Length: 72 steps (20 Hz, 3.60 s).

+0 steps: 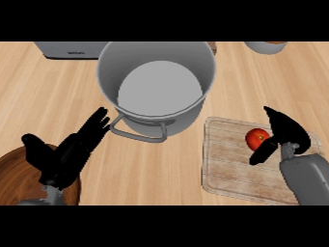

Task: Pick the tomato from the cutting board and place it in the pot

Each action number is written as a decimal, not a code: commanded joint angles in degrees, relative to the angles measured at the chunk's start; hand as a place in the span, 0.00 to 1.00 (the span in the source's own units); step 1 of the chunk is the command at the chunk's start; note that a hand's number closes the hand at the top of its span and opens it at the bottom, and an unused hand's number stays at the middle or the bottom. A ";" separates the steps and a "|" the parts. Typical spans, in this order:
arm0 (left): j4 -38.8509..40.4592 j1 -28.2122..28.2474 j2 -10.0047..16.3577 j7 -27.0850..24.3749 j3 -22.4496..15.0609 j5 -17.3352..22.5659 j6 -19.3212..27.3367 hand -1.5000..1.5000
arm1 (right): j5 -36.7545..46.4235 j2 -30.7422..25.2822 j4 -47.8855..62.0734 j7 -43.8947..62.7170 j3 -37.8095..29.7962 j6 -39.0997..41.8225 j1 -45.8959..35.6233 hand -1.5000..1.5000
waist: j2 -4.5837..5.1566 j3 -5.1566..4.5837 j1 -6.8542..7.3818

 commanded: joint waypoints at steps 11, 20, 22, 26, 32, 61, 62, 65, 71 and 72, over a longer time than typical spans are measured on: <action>-0.25 -0.60 -4.76 -0.20 -1.42 -5.19 2.25 0.50 | 5.00 4.80 10.88 -15.90 0.02 -6.58 -0.51 1.00 | 0.03 0.02 0.11; 0.21 1.87 -4.02 -0.19 -0.68 -3.88 -0.25 0.50 | 13.33 12.90 -13.58 -4.04 17.51 -4.08 14.40 1.00 | -0.18 -0.02 -0.50; 0.55 0.61 -1.62 -0.94 2.82 -1.70 -2.68 0.50 | 17.25 14.91 -12.64 -3.73 20.39 -8.14 15.16 1.00 | -0.08 -0.01 -0.22; -0.27 0.66 -3.02 0.90 1.27 -3.15 -2.16 0.50 | 19.44 12.29 -20.12 -2.85 21.50 -5.64 17.89 1.00 | -0.08 0.00 -0.25; 0.64 2.75 -3.67 -1.79 1.92 -2.71 -2.36 0.50 | 28.06 9.07 -30.85 4.52 20.96 -5.76 16.34 1.00 | -0.27 -0.06 -0.61; -2.39 0.96 -4.60 2.91 0.79 -3.93 -2.25 0.50 | 15.13 16.98 -18.84 4.71 -0.21 -2.01 -33.24 1.00 | 0.13 -0.01 0.77; -0.21 -2.16 -4.34 2.64 2.02 -3.36 -2.72 0.50 | 13.31 17.70 -14.50 6.35 -1.59 -2.69 -39.73 1.00 | 0.22 -0.04 0.98; -0.23 -1.99 -5.57 2.07 0.49 -5.17 -1.63 0.50 | 13.56 17.71 -3.70 2.59 0.45 -8.50 -41.16 1.00 | 0.31 -0.03 1.39; 4.54 -5.12 -2.81 1.23 4.87 -3.45 -3.96 0.50 | 11.83 17.71 13.58 -6.44 -0.13 -18.37 -46.03 1.00 | 0.54 -0.05 1.41; 0.51 -3.85 -5.17 3.10 1.70 -4.16 -2.40 0.50 | 11.60 17.71 18.12 -6.23 -0.92 -19.51 -50.07 1.00 | 0.53 -0.04 1.98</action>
